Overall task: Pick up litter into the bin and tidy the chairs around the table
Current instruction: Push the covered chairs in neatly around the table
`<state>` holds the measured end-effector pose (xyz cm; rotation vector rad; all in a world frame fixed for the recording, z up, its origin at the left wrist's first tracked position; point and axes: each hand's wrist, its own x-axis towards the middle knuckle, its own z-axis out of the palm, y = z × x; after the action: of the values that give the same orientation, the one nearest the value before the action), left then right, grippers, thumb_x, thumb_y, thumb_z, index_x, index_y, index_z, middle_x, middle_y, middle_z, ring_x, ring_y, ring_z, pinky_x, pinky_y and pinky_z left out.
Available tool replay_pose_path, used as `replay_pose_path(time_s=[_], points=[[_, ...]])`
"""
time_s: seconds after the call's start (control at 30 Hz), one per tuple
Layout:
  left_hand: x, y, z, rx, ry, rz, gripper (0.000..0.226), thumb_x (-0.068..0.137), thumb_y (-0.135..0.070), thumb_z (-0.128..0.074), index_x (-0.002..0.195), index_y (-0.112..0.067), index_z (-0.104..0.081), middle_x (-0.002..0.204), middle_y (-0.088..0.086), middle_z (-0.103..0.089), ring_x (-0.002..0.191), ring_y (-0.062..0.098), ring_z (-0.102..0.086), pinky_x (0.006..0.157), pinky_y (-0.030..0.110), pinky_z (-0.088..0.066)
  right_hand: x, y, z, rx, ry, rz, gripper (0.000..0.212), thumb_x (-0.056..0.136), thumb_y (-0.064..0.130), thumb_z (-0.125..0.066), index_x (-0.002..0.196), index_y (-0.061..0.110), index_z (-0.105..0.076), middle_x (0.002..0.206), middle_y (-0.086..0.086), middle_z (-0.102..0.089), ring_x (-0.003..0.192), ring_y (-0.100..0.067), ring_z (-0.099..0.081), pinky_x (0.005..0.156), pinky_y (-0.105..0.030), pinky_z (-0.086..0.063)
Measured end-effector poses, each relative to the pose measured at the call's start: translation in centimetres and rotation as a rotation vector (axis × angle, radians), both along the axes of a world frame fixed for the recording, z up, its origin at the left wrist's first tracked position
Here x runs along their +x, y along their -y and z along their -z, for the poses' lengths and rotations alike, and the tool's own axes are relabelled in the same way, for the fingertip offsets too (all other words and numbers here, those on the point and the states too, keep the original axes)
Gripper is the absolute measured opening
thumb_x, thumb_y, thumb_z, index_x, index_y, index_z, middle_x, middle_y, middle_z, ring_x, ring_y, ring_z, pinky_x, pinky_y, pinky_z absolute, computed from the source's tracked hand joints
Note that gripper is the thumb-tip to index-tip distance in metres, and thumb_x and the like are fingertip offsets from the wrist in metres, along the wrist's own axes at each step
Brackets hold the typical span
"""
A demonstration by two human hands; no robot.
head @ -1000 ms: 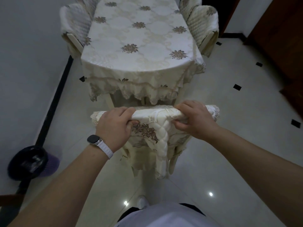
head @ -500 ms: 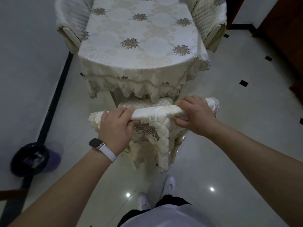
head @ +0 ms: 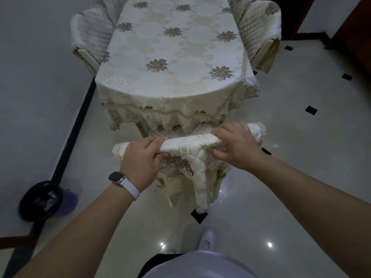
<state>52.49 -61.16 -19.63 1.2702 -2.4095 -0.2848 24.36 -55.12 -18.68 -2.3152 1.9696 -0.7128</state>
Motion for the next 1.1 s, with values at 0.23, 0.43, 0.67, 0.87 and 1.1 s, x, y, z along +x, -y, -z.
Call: replay_pose_path(time_s=[0.23,0.43,0.67,0.87,1.1], points=[[-1.3,2.3,0.0,0.014,-0.026,-0.009,0.035,0.088,-0.038,-0.049,0.111,-0.016,-0.065,0.098,0.007,-0.067,0.083,0.033,-0.060,0.074,0.050,-0.051,-0.5,2.4,1.0,0.053,0.054,0.014,0.045,0.073,0.052,-0.054,0.100,0.018,-0.067,0.093,0.000,-0.062,0.091,-0.027,-0.057,0.086,-0.038,-0.031],[-1.3,4.2,0.3,0.026,-0.068,-0.022,0.026,0.088,-0.033,-0.049,0.113,-0.030,-0.054,0.102,0.005,-0.068,0.090,0.031,-0.059,0.079,0.053,-0.051,-0.3,4.6,1.6,0.079,0.035,0.028,0.045,0.073,0.052,-0.053,0.099,0.018,-0.067,0.093,0.001,-0.061,0.091,-0.026,-0.056,0.087,-0.042,-0.035],[-0.6,7.9,1.2,0.023,-0.021,-0.008,0.032,0.087,-0.034,-0.051,0.113,-0.020,-0.064,0.103,0.006,-0.068,0.091,0.032,-0.060,0.077,0.050,-0.051,0.4,7.7,2.0,0.143,0.010,0.049,0.047,0.073,0.052,-0.050,0.101,0.018,-0.066,0.097,0.001,-0.060,0.096,-0.025,-0.054,0.089,-0.042,-0.033],[0.8,11.2,1.8,0.055,0.060,0.031,0.040,0.086,-0.038,-0.047,0.114,-0.018,-0.066,0.104,0.006,-0.068,0.091,0.033,-0.061,0.076,0.048,-0.050,1.8,9.9,2.9,0.164,0.008,0.076,0.046,0.072,0.051,-0.053,0.099,0.017,-0.067,0.098,0.000,-0.060,0.095,-0.026,-0.055,0.086,-0.043,-0.036],[2.0,12.6,2.4,-0.025,0.095,0.116,0.034,0.084,-0.035,-0.058,0.113,-0.019,-0.069,0.101,0.003,-0.068,0.088,0.030,-0.061,0.076,0.041,-0.046,2.4,10.1,3.2,0.129,0.020,0.078,0.046,0.071,0.050,-0.056,0.102,0.018,-0.067,0.098,0.000,-0.060,0.093,-0.026,-0.055,0.085,-0.038,-0.032]])
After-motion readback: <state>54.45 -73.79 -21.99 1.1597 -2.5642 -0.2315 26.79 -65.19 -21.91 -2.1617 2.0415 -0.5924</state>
